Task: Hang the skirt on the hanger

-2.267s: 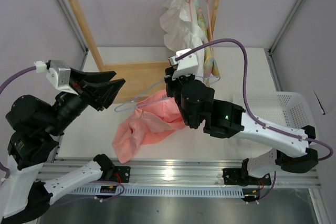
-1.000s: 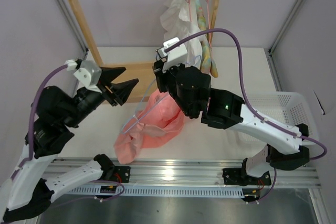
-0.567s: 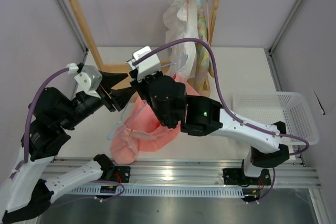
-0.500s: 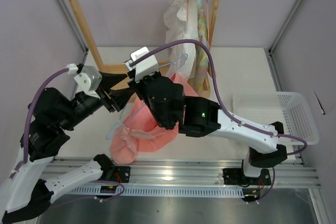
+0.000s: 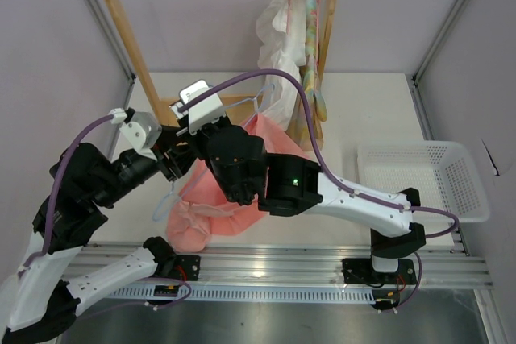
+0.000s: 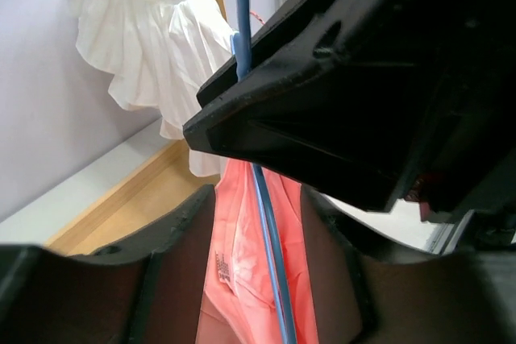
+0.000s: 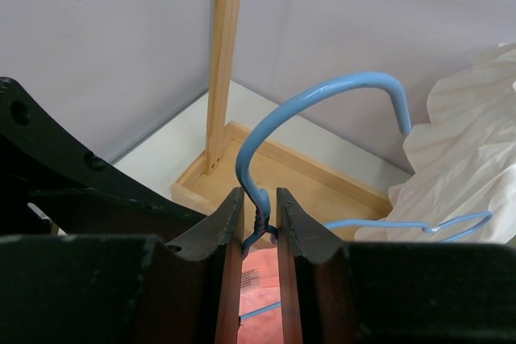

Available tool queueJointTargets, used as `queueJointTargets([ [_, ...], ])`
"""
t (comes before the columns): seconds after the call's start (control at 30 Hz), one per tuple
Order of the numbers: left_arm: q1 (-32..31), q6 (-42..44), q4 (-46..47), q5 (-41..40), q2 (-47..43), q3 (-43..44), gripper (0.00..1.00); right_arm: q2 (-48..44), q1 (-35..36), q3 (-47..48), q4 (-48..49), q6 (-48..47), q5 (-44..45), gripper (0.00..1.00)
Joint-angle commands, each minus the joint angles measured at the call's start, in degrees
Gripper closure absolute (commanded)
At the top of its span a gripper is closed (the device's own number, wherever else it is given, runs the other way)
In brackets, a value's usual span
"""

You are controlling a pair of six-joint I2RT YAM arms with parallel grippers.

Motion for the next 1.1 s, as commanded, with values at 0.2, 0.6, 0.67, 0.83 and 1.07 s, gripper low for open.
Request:
queueJointTargets([
  [0.2, -0.2, 0.6, 0.62, -2.4, 0.34, -0.2, 0.9, 0.24, 0.92, 4.36, 3.98, -0.4, -0.59, 1.0],
  [0.6, -0.2, 0.16, -0.59, -2.48, -2.92, 2.43, 1.0, -6.61, -1.18, -7.4, 6.88, 4.78, 1.96, 0.61],
  [0.67, -0.2, -0.19, -1.84, -6.42, -1.78, 4.28, 1.0, -9.67, -1.62, -12.22, 8.37, 5.75, 2.75, 0.51],
  [0.83, -0.2, -1.86, -0.79, -13.73, -2.13, 4.72, 1.0, -16.89, -3.64, -21.29, 10.48, 9.87, 6.0, 0.18],
  [1.07, -0.2, -3.0, -0.26, -24.89, 1.3, 7.62, 1.0, -29.28, -6.55, -33.69, 13.47, 14.62, 5.92, 0.01],
])
